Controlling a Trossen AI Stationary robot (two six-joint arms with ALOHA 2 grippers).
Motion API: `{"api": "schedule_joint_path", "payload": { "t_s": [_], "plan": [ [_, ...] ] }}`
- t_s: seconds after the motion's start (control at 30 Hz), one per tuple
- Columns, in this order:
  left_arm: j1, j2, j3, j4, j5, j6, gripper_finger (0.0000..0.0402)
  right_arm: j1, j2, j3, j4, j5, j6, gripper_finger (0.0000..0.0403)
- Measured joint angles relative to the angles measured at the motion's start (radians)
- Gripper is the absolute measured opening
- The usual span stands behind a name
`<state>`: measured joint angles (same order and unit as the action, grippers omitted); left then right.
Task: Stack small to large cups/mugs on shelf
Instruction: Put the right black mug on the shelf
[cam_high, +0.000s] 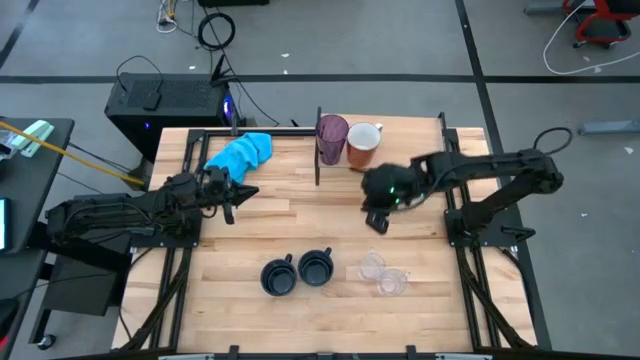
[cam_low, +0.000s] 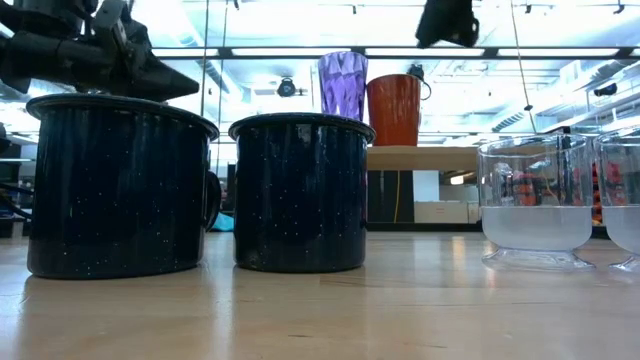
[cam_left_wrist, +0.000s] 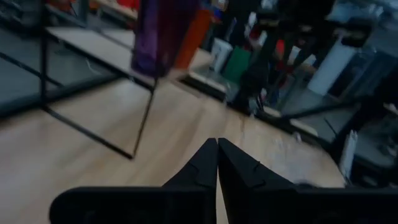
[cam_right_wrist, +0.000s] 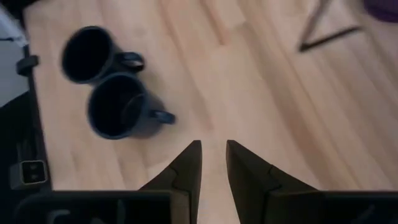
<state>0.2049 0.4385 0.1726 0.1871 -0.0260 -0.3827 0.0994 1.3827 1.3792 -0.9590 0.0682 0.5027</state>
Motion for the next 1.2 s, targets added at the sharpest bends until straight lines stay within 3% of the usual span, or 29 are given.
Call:
{"api": "schedule_joint_path", "payload": {
  "t_s": [0.27, 0.57, 0.87, 1.2],
  "plan": [
    [-0.042, 0.0, 0.0, -0.036, 0.009, 0.009, 0.0017, 0.144, 0.17, 0.0, 0.196, 0.009, 0.002, 0.0085],
    [-0.041, 0.0, 0.0, -0.036, 0.009, 0.054, 0.0021, 0.255, 0.342, 0.0, 0.362, 0.002, 0.001, 0.013],
    [-0.041, 0.0, 0.0, -0.035, 0.008, 0.054, 0.0014, 0.316, 0.512, 0.182, 0.366, 0.013, -0.067, 0.0148],
    [-0.041, 0.0, 0.0, -0.042, 0.009, 0.055, 0.002, 0.319, 0.666, 0.354, 0.259, 0.04, -0.205, 0.0148]
  ]
}}
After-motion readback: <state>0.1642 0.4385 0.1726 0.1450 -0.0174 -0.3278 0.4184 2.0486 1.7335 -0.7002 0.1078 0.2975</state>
